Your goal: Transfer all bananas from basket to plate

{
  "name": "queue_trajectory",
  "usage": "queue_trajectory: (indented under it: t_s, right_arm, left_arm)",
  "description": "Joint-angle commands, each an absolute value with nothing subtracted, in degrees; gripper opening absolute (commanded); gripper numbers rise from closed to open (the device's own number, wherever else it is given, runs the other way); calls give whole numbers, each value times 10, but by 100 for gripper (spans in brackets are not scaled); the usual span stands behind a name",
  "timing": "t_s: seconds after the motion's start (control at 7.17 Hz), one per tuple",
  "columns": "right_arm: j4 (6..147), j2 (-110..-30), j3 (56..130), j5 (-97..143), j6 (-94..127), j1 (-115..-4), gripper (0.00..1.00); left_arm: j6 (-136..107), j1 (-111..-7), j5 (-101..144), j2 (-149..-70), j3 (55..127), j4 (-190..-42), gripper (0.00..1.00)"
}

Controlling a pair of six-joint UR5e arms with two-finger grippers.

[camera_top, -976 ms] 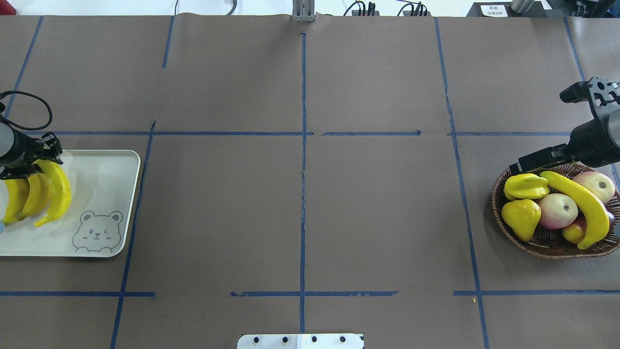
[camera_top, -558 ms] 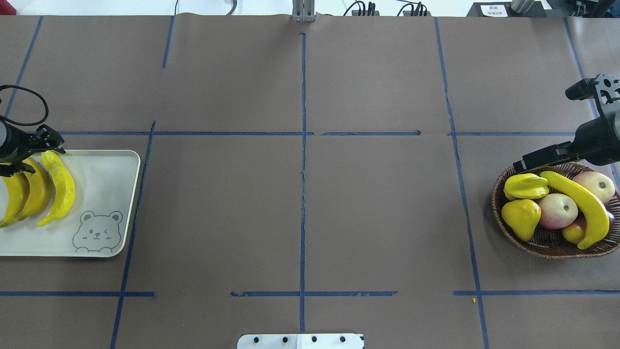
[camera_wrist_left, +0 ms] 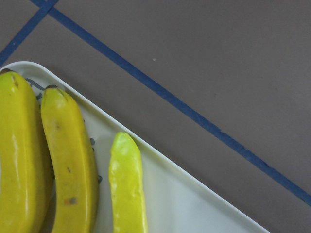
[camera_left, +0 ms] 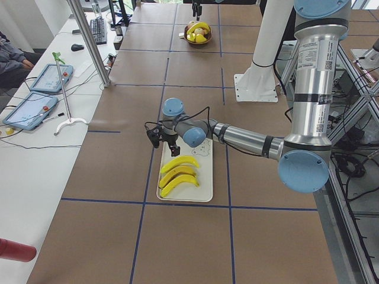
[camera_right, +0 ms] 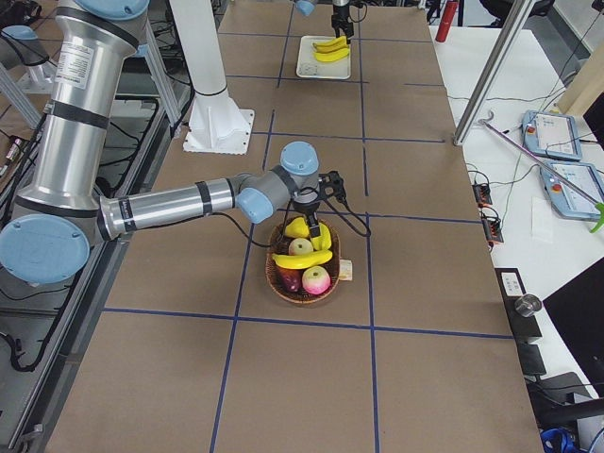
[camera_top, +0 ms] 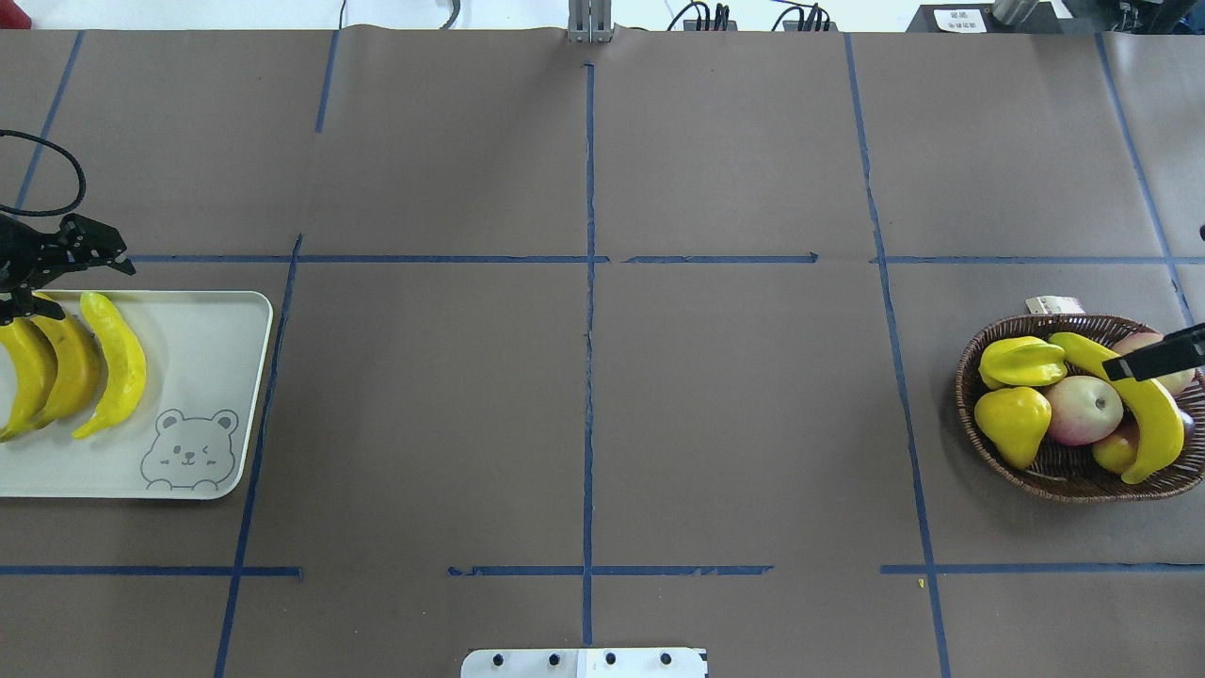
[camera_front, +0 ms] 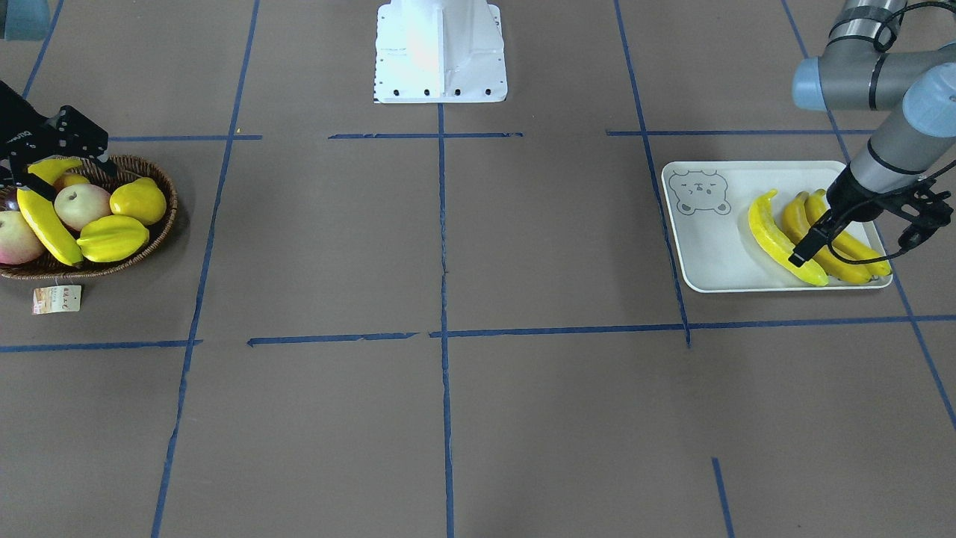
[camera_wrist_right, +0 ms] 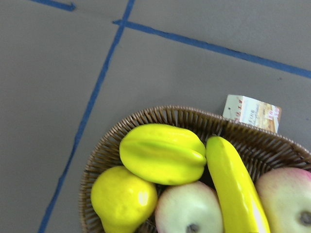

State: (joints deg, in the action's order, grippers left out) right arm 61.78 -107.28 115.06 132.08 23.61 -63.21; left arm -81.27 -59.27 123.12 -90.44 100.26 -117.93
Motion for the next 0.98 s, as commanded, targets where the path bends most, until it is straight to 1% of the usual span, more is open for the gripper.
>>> queue_trajectory:
  t_s: [0.0, 0.28, 0.42, 0.84]
  right_arm:
    - [504, -1142, 1116, 1311, 233, -635, 100]
    - [504, -1143, 1086, 1286, 235, -629, 99]
    - [504, -1140, 1077, 1263, 236, -608, 99]
    - [507, -1135, 1071, 1227, 265, -560, 98]
  left_arm:
    - [-817, -592, 1234, -905, 1012, -1179, 100]
    - [-817, -592, 1235, -906, 1013, -1180, 100]
    - [-817, -592, 1235, -906, 1013, -1180, 100]
    - [-817, -592, 1235, -906, 1013, -1181, 100]
